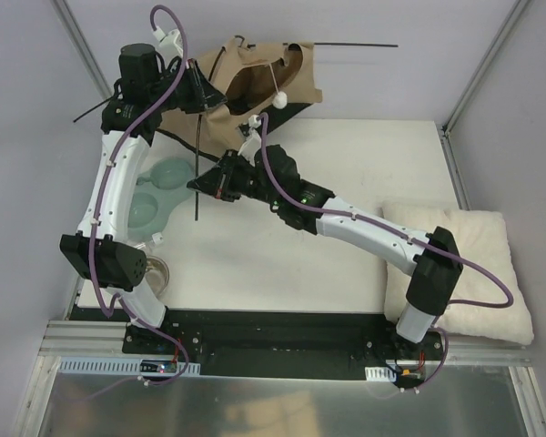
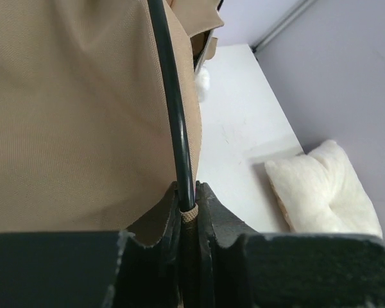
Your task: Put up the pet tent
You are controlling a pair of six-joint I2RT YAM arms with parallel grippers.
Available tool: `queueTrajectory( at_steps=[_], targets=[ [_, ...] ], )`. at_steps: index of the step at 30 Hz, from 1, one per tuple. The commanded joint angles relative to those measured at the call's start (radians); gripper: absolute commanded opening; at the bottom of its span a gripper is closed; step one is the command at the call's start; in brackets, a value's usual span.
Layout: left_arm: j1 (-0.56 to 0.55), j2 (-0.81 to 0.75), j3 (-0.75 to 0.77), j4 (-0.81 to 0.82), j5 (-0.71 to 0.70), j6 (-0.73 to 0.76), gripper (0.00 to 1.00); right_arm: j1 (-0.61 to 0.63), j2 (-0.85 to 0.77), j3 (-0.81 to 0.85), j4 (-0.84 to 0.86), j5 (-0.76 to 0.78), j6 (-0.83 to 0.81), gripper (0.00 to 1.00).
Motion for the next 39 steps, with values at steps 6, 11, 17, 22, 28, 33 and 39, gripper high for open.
queueTrajectory(
  at_steps=[6,11,17,22,28,33,39],
  targets=[
    [-0.088,0.006,0.017,0.049,0.086,0.097,0.00,0.002,-0.101,-0.043,0.093,0.140,0.063,0.00],
    [-0.123,0.049,0.029,0.051,0.081,0.103,0.16,-0.004,-0.141,-0.116,0.136,0.195,0.080,0.00],
    [-0.128,0.096,0.102,0.051,0.084,0.092,0.59,-0.038,-0.192,-0.236,0.269,0.254,0.195,0.00],
    [-0.128,0.113,0.193,0.060,0.068,0.077,0.74,-0.055,-0.206,-0.278,0.332,0.309,0.279,0.00],
    [-0.128,0.059,0.205,0.107,-0.006,0.077,0.85,-0.072,-0.220,-0.284,0.349,0.341,0.348,0.00],
    [-0.127,-0.055,0.089,0.147,-0.124,0.130,0.99,-0.092,-0.218,-0.270,0.351,0.330,0.414,0.00],
    [-0.072,-0.359,-0.387,0.317,-0.450,0.097,0.99,-0.115,-0.217,-0.201,0.302,0.323,0.466,0.00]
  ],
)
